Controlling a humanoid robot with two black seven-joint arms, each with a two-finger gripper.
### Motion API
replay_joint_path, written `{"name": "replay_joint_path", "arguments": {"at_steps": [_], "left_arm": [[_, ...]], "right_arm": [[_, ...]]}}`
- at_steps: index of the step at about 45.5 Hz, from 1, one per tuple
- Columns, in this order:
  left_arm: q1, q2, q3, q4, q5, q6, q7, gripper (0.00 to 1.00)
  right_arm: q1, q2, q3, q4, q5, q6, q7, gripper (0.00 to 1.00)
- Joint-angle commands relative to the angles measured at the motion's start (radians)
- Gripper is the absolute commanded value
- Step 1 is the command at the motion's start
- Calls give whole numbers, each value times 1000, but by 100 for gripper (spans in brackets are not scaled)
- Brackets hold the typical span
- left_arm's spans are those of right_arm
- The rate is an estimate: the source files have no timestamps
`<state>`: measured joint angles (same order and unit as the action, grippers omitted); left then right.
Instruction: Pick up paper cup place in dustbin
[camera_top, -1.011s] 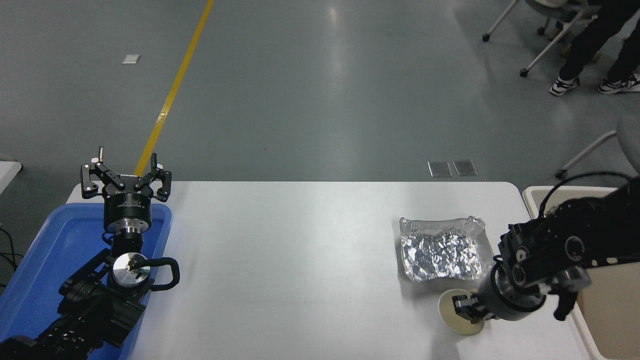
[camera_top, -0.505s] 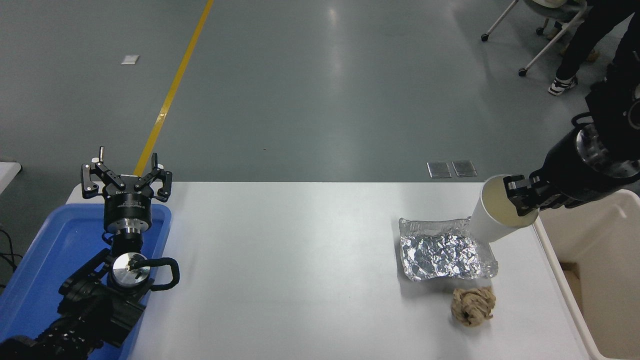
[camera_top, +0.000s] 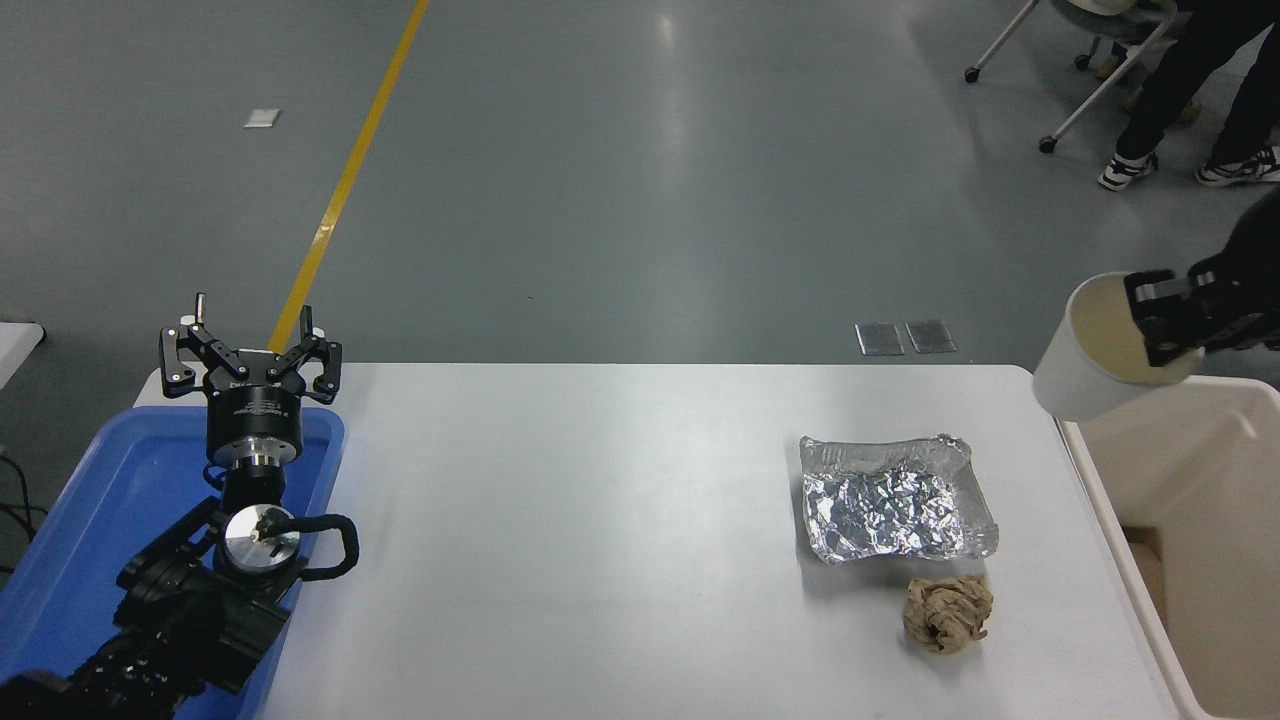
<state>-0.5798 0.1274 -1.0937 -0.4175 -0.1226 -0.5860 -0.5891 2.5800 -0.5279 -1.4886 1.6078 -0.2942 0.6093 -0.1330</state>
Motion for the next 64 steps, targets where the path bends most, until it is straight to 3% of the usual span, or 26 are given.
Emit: {"name": "replay_joint_path", "arguments": {"at_steps": [1, 10, 21, 27, 34, 46, 48, 53, 64], "left_arm": [[0, 0, 0, 0, 0, 0, 0, 99], [0, 0, 0, 0, 0, 0, -1, 99], [0, 0, 0, 0, 0, 2, -1, 99], [0, 0, 0, 0, 0, 2, -1, 99], [0, 0, 0, 2, 0, 2, -1, 99], [0, 0, 0, 0, 0, 2, -1, 99], [0, 0, 0, 0, 0, 0, -1, 99], [0, 0, 0, 0, 0, 2, -1, 99], [-2, 0, 0, 0, 0, 0, -1, 99]], "right_arm": [[-315, -223, -21, -334, -190, -108, 0, 0], [-837, -328, 168, -659, -203, -324, 0, 0], [-1481, -308, 666, -983, -188, -453, -8, 0], [-1721, -189, 882, -1138, -151, -497, -25, 0], [-1865, -34, 950, -1316, -71, -526, -30, 0], [-1882, 11, 949, -1324, -31, -599, -30, 0], [-1882, 11, 949, -1319, -31, -603, -30, 11], [-1874, 9, 949, -1310, -29, -602, -30, 100], [-1827, -13, 941, -1254, -31, -589, -30, 100]]}}
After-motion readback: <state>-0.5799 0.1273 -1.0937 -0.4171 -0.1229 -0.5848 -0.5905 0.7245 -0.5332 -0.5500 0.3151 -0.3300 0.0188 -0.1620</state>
